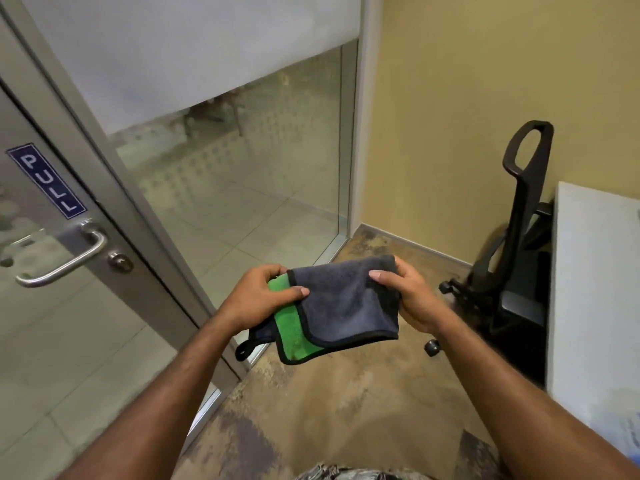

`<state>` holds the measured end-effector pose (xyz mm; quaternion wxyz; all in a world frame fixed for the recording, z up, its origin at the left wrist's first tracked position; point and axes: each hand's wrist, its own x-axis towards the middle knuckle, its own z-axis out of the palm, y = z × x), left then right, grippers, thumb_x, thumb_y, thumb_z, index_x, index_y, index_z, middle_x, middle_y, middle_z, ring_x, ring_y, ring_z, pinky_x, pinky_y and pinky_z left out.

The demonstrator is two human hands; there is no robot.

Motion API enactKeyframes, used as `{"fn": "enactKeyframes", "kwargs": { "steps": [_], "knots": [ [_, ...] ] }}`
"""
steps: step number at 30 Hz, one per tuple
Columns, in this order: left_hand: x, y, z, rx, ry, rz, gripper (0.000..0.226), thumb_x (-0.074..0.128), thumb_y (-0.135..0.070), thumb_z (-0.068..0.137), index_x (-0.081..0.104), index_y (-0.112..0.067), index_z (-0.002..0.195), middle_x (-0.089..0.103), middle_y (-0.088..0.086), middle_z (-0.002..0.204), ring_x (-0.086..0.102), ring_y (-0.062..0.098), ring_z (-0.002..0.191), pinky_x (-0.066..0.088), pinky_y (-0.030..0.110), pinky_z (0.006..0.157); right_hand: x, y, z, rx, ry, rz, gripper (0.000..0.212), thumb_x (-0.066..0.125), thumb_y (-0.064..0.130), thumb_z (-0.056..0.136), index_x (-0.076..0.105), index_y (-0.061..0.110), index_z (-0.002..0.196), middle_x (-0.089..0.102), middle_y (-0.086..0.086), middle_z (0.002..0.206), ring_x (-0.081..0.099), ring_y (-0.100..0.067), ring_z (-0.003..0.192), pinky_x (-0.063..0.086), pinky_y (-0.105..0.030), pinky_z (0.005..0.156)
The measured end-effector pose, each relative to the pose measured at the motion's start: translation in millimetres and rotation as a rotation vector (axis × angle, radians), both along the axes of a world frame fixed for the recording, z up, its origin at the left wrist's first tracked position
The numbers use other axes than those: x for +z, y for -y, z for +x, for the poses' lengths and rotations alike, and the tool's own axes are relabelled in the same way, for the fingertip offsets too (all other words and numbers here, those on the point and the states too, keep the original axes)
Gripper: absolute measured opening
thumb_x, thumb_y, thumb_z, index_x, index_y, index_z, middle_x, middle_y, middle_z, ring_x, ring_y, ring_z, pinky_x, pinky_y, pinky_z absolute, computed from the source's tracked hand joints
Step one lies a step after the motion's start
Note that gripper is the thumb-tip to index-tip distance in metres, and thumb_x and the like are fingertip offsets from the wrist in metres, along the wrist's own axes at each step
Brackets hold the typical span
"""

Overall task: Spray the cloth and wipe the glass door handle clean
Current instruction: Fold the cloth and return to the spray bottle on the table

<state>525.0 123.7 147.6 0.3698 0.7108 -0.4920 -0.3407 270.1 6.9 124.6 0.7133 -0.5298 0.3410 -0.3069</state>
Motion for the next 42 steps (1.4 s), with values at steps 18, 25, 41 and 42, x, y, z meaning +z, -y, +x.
{"fn": "enactKeyframes", "kwargs": {
  "steps": [18,25,41,42],
  "knots": [
    [-30,34,-104,-0.103,-0.233,0.147,0.027,0.089,-0.018,0.073,0.072,-0.005,0.09,0.076,0.005,0.079,0.069,0.017,0.07,0.056,0.032,0.067,-16,-36,-101,-0.348,-0.243,-0.025,0.036,0.086,0.01,0.072,0.066,0.01,0.103,0.075,-0.006,0.1,0.073,-0.021,0.094,0.06,-0.03,0.076],
    [-44,38,-165,-0.083,-0.17,0.16,0.024,0.088,-0.031,0.073,0.072,-0.017,0.085,0.076,0.003,0.077,0.074,0.023,0.075,0.061,0.039,0.071,-20,-75,-128,-0.701,-0.573,-0.206,0.037,0.085,0.024,0.074,0.063,0.014,0.102,0.067,0.005,0.096,0.063,-0.009,0.088,0.052,-0.023,0.076],
    [-42,-26,-320,-0.302,-0.707,0.2,0.046,0.045,-0.045,0.099,0.064,-0.009,0.119,0.073,0.012,0.101,0.072,0.016,0.091,0.057,0.029,0.075,-46,-163,-187,-0.566,-0.558,-0.291,0.106,0.076,0.048,0.074,0.01,0.031,0.155,0.032,0.006,0.158,0.039,-0.01,0.141,0.042,-0.031,0.111],
    [-41,-27,-325,-0.333,-0.76,0.226,0.041,0.04,-0.04,0.105,0.065,-0.009,0.114,0.073,0.009,0.095,0.072,0.012,0.082,0.056,0.024,0.069,-46,-164,-196,-0.557,-0.569,-0.289,0.112,0.081,0.046,0.07,0.009,0.032,0.155,0.032,0.006,0.157,0.04,-0.009,0.14,0.042,-0.029,0.11]
  ]
}}
